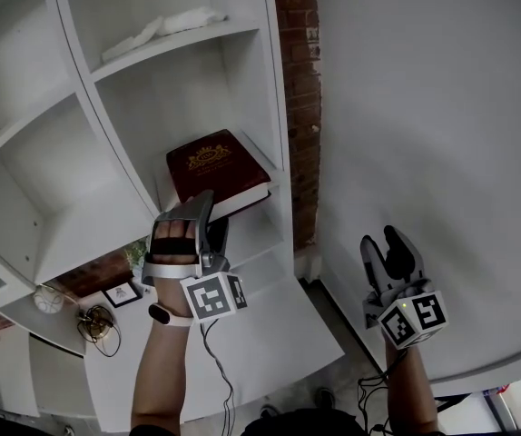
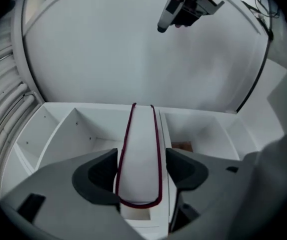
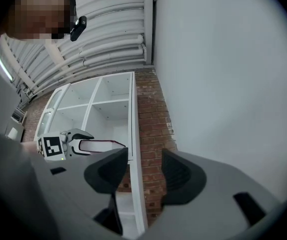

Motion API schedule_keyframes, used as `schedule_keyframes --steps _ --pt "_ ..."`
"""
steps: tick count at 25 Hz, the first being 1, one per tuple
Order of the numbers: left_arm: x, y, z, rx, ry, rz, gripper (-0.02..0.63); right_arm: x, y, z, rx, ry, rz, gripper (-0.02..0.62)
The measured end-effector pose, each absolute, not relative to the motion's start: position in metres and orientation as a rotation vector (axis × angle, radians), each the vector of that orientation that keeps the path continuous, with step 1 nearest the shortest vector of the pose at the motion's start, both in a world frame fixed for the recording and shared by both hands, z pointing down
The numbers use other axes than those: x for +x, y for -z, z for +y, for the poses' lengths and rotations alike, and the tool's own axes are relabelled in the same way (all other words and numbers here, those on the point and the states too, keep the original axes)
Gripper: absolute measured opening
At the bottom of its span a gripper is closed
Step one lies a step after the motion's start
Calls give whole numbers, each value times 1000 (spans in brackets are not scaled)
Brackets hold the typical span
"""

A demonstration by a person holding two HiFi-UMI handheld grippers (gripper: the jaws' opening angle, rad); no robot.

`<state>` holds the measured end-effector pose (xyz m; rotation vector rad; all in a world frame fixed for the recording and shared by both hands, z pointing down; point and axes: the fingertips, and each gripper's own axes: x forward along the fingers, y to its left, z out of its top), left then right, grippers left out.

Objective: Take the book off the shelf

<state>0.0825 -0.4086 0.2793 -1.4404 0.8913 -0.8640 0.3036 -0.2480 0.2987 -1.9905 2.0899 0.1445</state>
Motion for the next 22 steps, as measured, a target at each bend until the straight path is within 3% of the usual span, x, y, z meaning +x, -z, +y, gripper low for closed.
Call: schedule_keyframes --steps 9,13,22 --pt "81 -281 -428 -1367 963 921 284 322 -306 -249 -1953 -95 2100 201" --pt "79 -280 -421 -1368 975 928 229 325 -307 -251 -1915 -75 2115 193" --pt "76 -281 -400 -1349 979 951 227 325 -306 -261 -1825 -57 2175 181"
